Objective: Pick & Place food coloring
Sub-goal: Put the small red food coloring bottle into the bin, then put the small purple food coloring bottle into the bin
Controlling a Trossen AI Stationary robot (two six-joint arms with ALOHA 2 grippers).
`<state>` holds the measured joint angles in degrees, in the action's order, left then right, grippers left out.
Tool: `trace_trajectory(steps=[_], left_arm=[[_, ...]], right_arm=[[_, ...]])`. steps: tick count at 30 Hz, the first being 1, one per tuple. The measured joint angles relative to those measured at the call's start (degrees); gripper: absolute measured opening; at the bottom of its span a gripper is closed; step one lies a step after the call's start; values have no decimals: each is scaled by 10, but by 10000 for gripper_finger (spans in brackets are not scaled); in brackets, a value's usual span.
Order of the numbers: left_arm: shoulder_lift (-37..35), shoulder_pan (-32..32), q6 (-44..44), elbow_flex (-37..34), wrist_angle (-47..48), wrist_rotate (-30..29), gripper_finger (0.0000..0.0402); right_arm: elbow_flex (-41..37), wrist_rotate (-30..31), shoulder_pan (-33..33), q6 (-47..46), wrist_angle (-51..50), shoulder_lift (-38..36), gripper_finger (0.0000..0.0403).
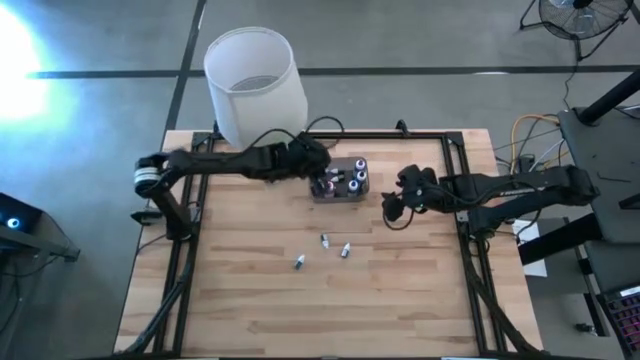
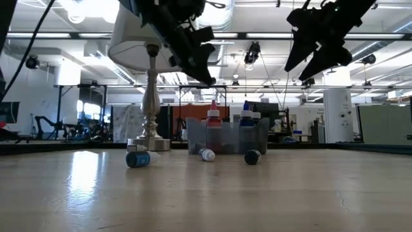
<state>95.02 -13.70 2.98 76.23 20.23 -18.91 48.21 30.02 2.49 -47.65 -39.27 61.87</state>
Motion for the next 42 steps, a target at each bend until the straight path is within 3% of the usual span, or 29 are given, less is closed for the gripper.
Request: trace_trajectory(steps=[5,10,16,20,23,27,30,42], left_arm=[[11,25,-14,5,-1,-32,122],[2,54,-15,4,8,-125,151],[-43,124,-57,3,73,-147,158],[-63,199,-112,-16,101,-203,158],[-73,257,-202,-46,134,-258,158],[-83,303,-426,-126,213,-312,158],[-101,299,-552,-204,216,-330,158],[-215,104,-737,-441,-43,-336,158]], right_arm=[[0,2,8,-2,11,1,283],[5,2,20,0,11,1,285],[11,0,45,13,10,12,285],[12,0,55,16,11,31,284],[12,-1,58,16,13,48,283],[11,-3,58,14,16,68,283],[11,-3,58,14,23,80,281],[10,0,57,4,23,89,276]])
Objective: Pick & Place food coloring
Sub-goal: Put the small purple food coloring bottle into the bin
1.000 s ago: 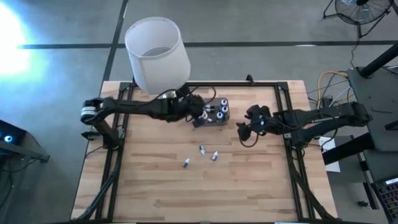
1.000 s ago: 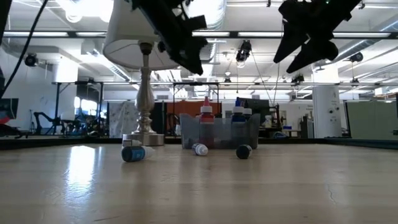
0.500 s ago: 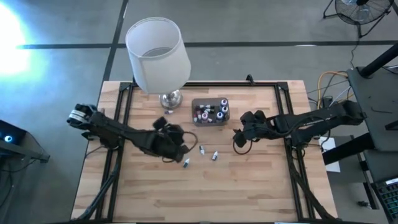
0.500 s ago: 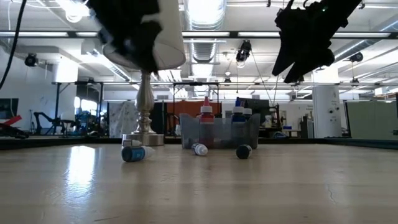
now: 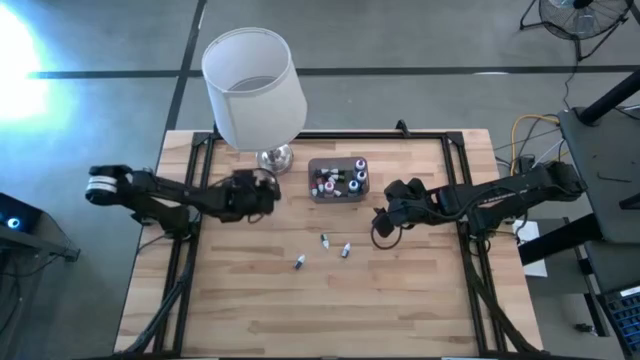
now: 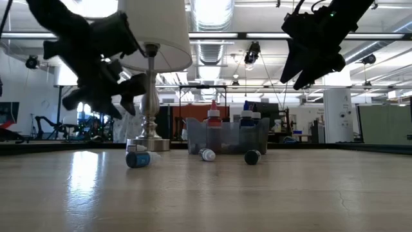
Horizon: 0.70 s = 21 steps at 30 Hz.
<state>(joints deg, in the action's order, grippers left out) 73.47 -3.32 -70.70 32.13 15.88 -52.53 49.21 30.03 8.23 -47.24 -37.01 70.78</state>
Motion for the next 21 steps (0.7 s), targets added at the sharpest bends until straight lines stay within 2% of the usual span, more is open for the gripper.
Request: trace_trajectory(steps=[4,8,13,21], left_arm=[[-1,-47,3,-36,-81,3,158],[21,-78,37,-39,-132,19,158],[83,-96,66,-14,-136,14,158],[188,-124,66,36,-144,26,158]], right_arm=[[0,5,0,-4,0,2,275],[0,14,0,-7,1,6,274],[0,16,0,-8,2,8,272],[-1,16,0,-19,2,7,270]])
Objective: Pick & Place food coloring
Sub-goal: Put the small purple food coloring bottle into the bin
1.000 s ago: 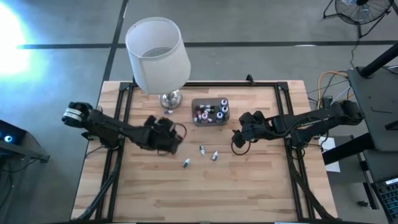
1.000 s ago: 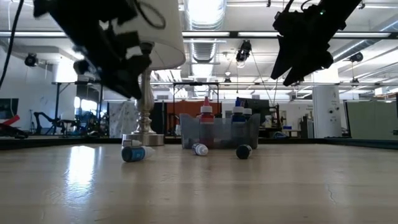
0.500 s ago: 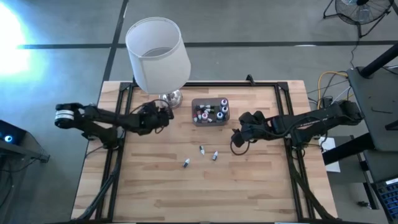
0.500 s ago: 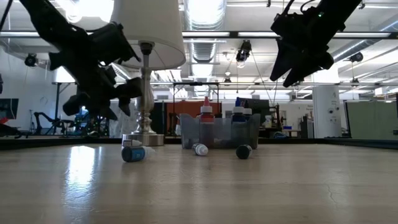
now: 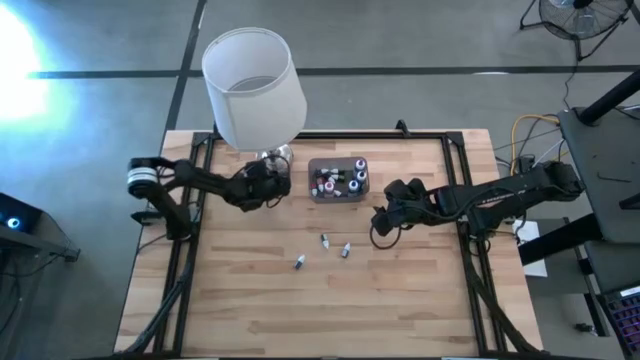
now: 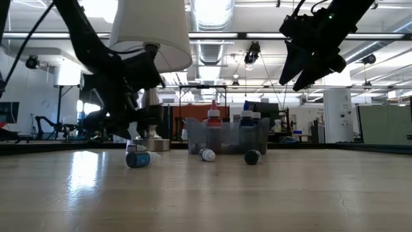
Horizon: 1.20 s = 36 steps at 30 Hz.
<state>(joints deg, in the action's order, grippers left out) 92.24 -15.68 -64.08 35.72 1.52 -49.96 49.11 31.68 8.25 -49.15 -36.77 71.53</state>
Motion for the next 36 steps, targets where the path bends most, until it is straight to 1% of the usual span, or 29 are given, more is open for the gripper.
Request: trace_trajectory(steps=[3,8,12,15,17,19,20,22,26,28,31,32,34,36], left_arm=[[18,-10,3,16,9,13,158],[17,-26,13,28,20,38,158],[12,-39,28,27,21,70,158],[13,-40,26,26,24,84,158],[16,-38,24,26,21,123,158],[23,-35,23,22,25,131,158],[23,-33,20,23,24,144,158],[25,-25,19,22,21,138,158],[18,-7,1,19,26,138,158],[2,8,-3,19,35,167,158],[-29,36,3,26,61,195,158],[-46,49,20,30,82,205,158],[-86,81,86,41,132,242,158],[-138,139,158,47,196,284,158]], right_arm=[[0,0,0,0,-2,0,267],[0,0,0,0,-3,0,265],[0,0,0,0,-3,0,263],[0,0,0,0,-3,0,262],[0,0,0,0,-3,0,262],[0,0,0,-2,-3,0,262],[0,-1,0,-3,-3,0,261],[0,-1,0,-3,-3,0,260],[-1,-2,0,-7,-7,0,260],[-1,-2,0,-8,-7,0,260],[-1,-12,0,-15,-8,-1,260],[-1,-23,0,-16,-7,-1,260],[-1,-58,0,-15,-8,-1,260],[-4,-84,2,-12,-8,-1,260]])
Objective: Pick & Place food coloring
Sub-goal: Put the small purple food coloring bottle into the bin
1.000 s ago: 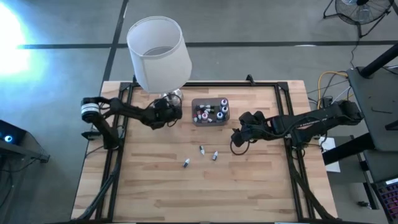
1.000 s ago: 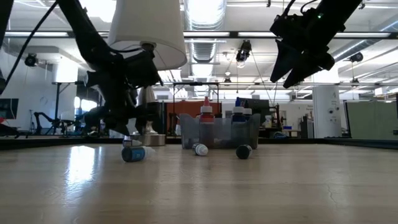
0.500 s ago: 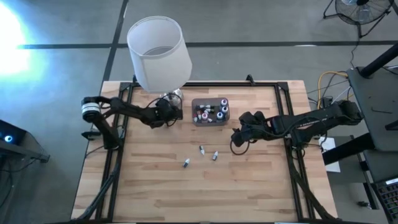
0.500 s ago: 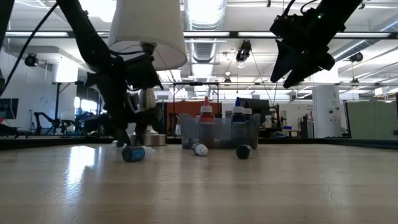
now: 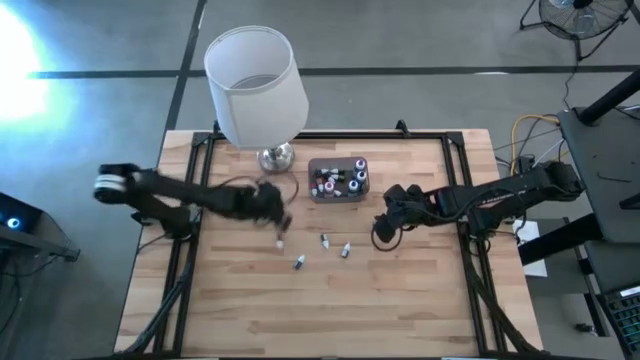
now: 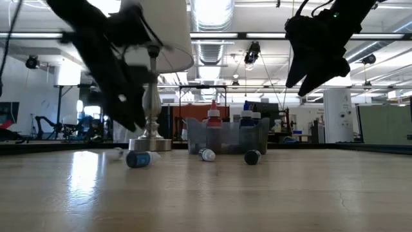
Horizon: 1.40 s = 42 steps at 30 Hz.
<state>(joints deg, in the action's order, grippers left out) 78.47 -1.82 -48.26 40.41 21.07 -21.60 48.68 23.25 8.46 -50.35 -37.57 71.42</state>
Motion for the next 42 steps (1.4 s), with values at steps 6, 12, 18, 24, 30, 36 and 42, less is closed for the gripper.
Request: trace_trajectory(steps=[6,12,18,24,30,36,42], left_arm=[[-66,186,-11,-18,34,-12,158],[-7,150,241,-18,-58,-155,158],[71,-13,408,-12,-213,84,158],[114,-68,468,14,-215,170,158],[140,-64,451,15,-187,191,158],[108,-46,435,31,-123,146,158],[78,-74,465,31,-188,-12,158]], right_arm=[[-10,-9,14,10,0,0,256],[-23,-25,14,38,18,0,256],[-23,-35,14,2,24,0,256],[-23,-53,17,-16,24,0,256],[-24,-50,18,-15,24,0,256],[-25,-37,18,-4,24,0,256],[-28,-22,18,-4,25,0,256]])
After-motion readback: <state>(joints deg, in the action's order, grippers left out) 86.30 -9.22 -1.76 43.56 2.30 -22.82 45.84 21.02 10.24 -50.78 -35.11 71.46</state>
